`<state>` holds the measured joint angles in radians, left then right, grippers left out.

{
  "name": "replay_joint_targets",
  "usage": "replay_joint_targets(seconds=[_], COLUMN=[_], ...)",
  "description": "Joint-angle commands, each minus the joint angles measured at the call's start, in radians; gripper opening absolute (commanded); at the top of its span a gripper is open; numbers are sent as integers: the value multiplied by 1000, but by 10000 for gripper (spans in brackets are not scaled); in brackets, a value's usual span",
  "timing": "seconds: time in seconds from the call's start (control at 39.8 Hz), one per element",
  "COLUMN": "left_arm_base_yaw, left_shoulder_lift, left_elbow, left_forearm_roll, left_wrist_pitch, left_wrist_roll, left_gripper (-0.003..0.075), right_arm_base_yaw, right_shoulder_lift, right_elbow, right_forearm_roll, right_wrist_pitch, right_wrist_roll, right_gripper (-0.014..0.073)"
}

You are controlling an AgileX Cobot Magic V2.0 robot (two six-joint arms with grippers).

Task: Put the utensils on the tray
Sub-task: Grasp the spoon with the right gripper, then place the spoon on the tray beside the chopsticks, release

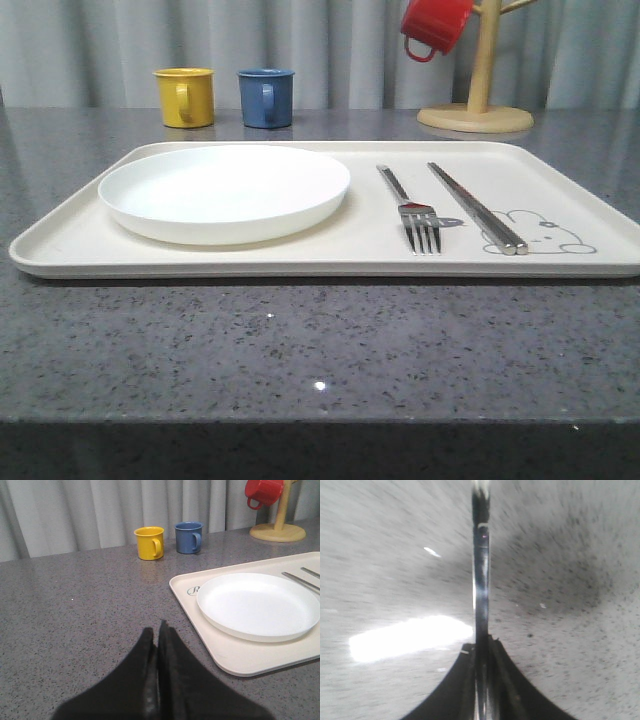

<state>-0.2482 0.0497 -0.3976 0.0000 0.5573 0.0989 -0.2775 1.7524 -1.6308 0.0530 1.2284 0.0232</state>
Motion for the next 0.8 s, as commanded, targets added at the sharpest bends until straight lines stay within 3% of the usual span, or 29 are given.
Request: replay_joint_targets(seconds=[0.0,0.4,0.78], left_arm_base_yaw=[1,1,1], left_shoulder_lift=[14,14,14], left_elbow=[-25,-25,-25], left_forearm_roll=[-11,-11,-11], left_wrist_pitch=[-83,-83,-81], left_wrist_roll=[-7,-7,-7], left_gripper=[-18,-18,-18], right_arm_base_yaw=[47,448,485], right_shoulder_lift=[-85,-76,48], right_elbow=[-37,-34,-34], right_forearm_roll=[37,34,45], right_wrist_pitch=[108,106,107], right_wrist_roll=[12,132,213], right_gripper=[-37,-37,-37])
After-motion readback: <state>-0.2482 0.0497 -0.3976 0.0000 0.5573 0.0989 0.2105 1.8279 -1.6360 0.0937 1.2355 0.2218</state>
